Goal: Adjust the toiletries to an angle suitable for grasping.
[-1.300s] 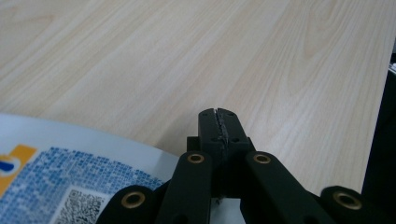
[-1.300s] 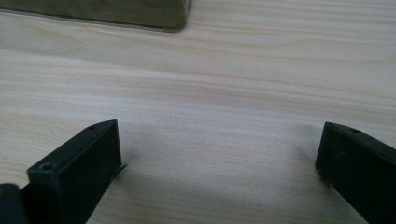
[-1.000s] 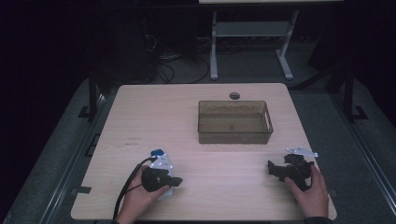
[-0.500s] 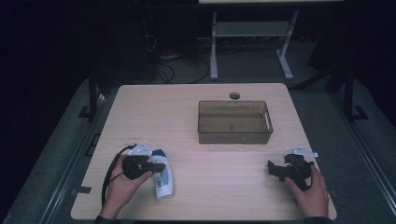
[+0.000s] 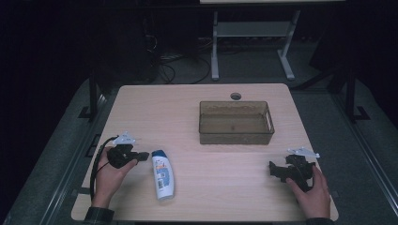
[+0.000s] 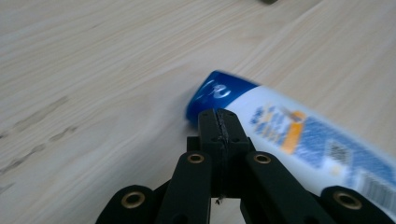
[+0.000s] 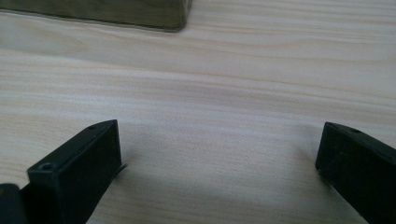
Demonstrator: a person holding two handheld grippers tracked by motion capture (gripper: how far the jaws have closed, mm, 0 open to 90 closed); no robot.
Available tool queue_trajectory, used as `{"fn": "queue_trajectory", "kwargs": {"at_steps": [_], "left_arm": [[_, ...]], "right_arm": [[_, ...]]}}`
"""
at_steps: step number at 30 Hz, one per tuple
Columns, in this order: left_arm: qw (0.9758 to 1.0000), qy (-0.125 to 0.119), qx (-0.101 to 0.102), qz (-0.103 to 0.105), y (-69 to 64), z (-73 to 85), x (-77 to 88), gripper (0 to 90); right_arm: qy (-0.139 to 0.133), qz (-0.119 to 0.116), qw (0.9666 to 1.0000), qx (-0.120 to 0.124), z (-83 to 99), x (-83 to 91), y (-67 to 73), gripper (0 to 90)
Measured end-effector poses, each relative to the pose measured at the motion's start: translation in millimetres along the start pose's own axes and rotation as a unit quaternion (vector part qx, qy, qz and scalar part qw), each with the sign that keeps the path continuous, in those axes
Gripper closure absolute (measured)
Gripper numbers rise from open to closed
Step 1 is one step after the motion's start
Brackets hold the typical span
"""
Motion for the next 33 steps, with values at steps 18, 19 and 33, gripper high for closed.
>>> {"fn": "queue_trajectory", "kwargs": {"at_steps": [18, 19, 33], "left_arm": [[0.9995, 0.02, 0.022, -0.006, 4.7, 8.1, -29.5, 89.9], [0.9996, 0.02, 0.021, -0.002, 3.5, 7.5, -30.3, 89.9], [0.9996, 0.021, 0.005, 0.017, -11.6, -4.7, -40.9, 89.9]], "right_arm": [[0.0, 0.0, 1.0, 0.0, 0.0, 0.0, 0.0, 0.0], [0.0, 0.0, 1.0, 0.0, 0.0, 0.0, 0.0, 0.0], [0.0, 0.0, 1.0, 0.0, 0.0, 0.0, 0.0, 0.0]]}}
Point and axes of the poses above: each handheld gripper's, and its own axes: x roughly backward along the jaws, z roughly out of its underside, y roughly to its left, the point moved 3 cm from there along -x, roughly forward along the jaws, and after that the axes turned 5 degrees about x, right-handed, at the moved point
